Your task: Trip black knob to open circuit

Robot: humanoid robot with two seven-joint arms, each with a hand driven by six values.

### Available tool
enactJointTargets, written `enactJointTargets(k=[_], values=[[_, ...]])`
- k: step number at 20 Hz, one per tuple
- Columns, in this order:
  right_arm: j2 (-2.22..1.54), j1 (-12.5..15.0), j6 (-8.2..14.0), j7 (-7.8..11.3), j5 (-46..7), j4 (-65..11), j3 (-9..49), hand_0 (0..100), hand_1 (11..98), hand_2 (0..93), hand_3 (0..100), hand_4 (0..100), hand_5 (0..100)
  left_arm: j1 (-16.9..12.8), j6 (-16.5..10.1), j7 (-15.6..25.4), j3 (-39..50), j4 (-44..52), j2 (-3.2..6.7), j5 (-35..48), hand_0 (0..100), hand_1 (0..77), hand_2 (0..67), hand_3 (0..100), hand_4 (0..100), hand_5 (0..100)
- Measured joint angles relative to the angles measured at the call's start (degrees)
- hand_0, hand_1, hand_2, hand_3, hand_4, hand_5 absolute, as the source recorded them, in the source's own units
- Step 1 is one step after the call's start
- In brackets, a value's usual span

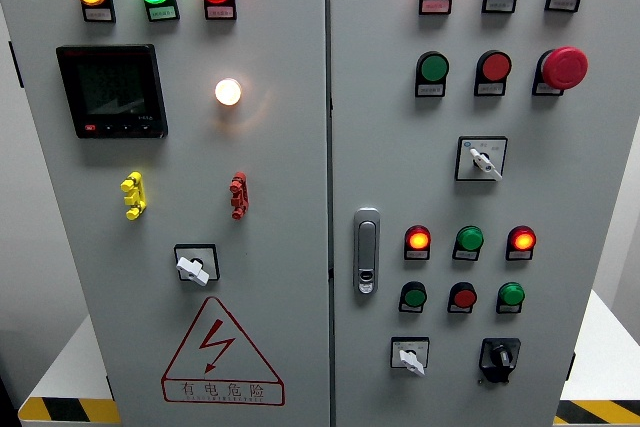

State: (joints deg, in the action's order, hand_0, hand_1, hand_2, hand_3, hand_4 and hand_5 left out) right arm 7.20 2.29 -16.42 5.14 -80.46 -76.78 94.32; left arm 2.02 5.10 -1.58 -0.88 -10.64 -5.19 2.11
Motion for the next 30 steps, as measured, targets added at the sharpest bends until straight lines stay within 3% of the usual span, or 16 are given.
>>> enactJointTargets(k=[4,7,12,14,18,20,30], values=[[0.00,0.0,2.0,-0.90,0.1,-3.9,-3.0,86,44.7,0.0,43,40,52,0.0,0.0,0.0,0.0,0.0,0.00,0.0,0,0.0,19.5,26,10,9],[0.00,-0.7,2.7,-1.07,0.1,-4.6,-3.6,86,44.6,0.0,51,49,54,0.0,0.0,0.0,0.0,0.0,0.00,0.0,0,0.0,19.5,26,10,9],[0.09,-3.7,5.1,-1.23,0.0,-3.7,-3.5,87,44.6,0.0,61,58,60,0.0,0.0,0.0,0.0,0.0,0.00,0.0,0,0.0,19.5,26,10,9],[0.09,-4.8,5.4,-1.42,0.0,-3.4,-3.4,87,44.7,0.0,75,71,73,0.0,0.0,0.0,0.0,0.0,0.00,0.0,0,0.0,19.5,26,10,9],[0.10,-6.9,5.4,-1.97,0.0,-2.4,-3.2,87,45.1,0.0,78,76,86,0.0,0.0,0.0,0.0,0.0,0.00,0.0,0,0.0,19.5,26,10,9],[0.10,-7.7,5.4,-2.41,0.1,-2.3,-3.1,88,45.3,0.0,80,81,100,0.0,0.0,0.0,0.0,0.0,0.00,0.0,0,0.0,19.5,26,10,9],[0.04,-10.4,5.4,-3.30,0.1,-2.1,-3.2,89,46.3,0.0,82,87,100,0.0,0.0,0.0,0.0,0.0,0.00,0.0,0,0.0,19.5,26,10,9]])
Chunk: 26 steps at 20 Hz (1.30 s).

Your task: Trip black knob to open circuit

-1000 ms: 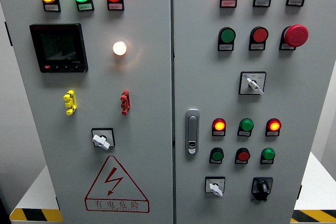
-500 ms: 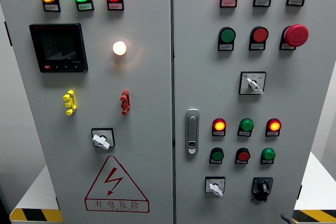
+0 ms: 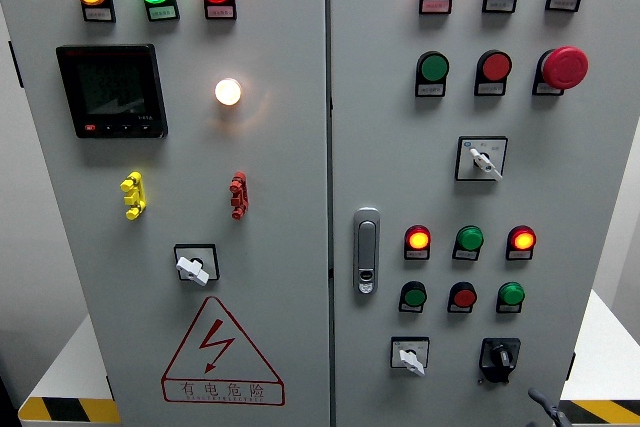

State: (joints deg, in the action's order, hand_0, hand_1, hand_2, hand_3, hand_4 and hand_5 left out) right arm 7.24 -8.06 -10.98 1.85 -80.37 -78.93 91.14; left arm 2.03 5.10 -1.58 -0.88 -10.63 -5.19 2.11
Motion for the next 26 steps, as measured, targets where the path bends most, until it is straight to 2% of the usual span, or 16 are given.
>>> enactJointTargets(k=[6,22,26], values=[[-0.03,-1.9,0.0,-0.50,0.0,0.0,-0.3,90,46.3,0.0,83,87,100,0.0,0.0,0.0,0.0,0.0,0.00,0.0,0,0.0,19.5,26,10,9],[0.09,-3.5,-0.1,-1.80,0.0,0.0,-3.2,91,45.9,0.0,83,88,100,0.0,0.0,0.0,0.0,0.0,0.00,0.0,0,0.0,19.5,26,10,9],[0.37,-3.8,-0.1,-1.92,0.0,-0.1,-3.9,91,45.8,0.0,83,88,100,0.0,0.0,0.0,0.0,0.0,0.00,0.0,0,0.0,19.5,26,10,9]])
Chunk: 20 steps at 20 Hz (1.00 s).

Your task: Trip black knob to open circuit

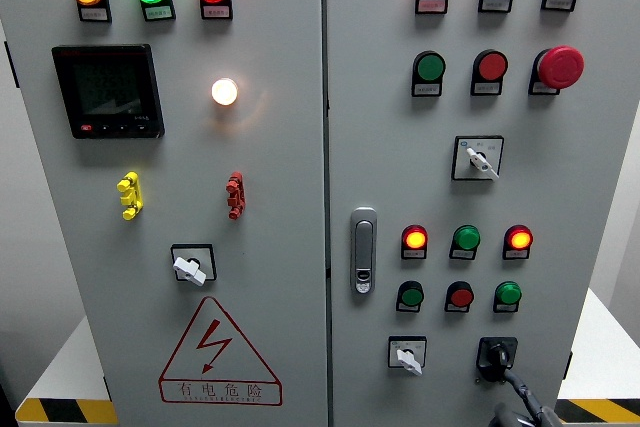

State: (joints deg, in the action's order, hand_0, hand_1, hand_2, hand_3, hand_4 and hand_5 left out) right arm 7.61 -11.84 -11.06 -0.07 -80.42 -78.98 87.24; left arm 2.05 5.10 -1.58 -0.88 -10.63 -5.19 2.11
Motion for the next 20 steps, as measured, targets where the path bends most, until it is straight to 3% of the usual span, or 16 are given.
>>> enactJointTargets(k=[20], values=[[0.12,-0.4,0.0,-1.09,0.0,-0.6,-1.8,91,45.4,0.0,84,88,100,0.0,0.0,0.0,0.0,0.0,0.00,0.0,0,0.0,19.5,26,10,9]])
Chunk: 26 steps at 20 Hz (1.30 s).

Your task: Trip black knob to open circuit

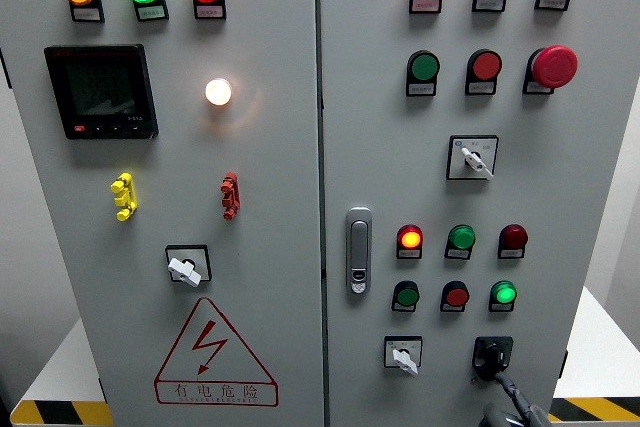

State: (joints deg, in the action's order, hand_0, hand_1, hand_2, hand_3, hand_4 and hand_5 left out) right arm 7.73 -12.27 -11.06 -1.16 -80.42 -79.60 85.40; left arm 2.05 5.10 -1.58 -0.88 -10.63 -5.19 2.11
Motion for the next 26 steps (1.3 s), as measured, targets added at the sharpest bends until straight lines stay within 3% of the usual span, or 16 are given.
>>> enactJointTargets(k=[9,16,19,23,26], values=[[0.06,0.3,0.1,-0.07,-0.1,0.0,0.1,91,45.2,0.0,84,88,100,0.0,0.0,0.0,0.0,0.0,0.00,0.0,0,0.0,19.5,26,10,9],[-0.74,0.7,0.1,-0.07,-0.1,0.0,1.0,92,45.1,0.0,84,88,100,0.0,0.0,0.0,0.0,0.0,0.00,0.0,0,0.0,19.5,26,10,9],[-1.19,0.8,0.1,-0.06,-0.1,0.0,1.4,92,44.9,0.0,84,88,100,0.0,0.0,0.0,0.0,0.0,0.00,0.0,0,0.0,19.5,26,10,9],[-2.07,0.9,0.7,0.08,0.0,0.0,1.8,92,44.8,0.0,84,88,100,0.0,0.0,0.0,0.0,0.0,0.00,0.0,0,0.0,19.5,26,10,9],[-2.17,1.3,1.6,0.16,0.0,-0.9,2.1,92,44.6,0.0,85,87,100,0.0,0.0,0.0,0.0,0.0,0.00,0.0,0,0.0,19.5,26,10,9]])
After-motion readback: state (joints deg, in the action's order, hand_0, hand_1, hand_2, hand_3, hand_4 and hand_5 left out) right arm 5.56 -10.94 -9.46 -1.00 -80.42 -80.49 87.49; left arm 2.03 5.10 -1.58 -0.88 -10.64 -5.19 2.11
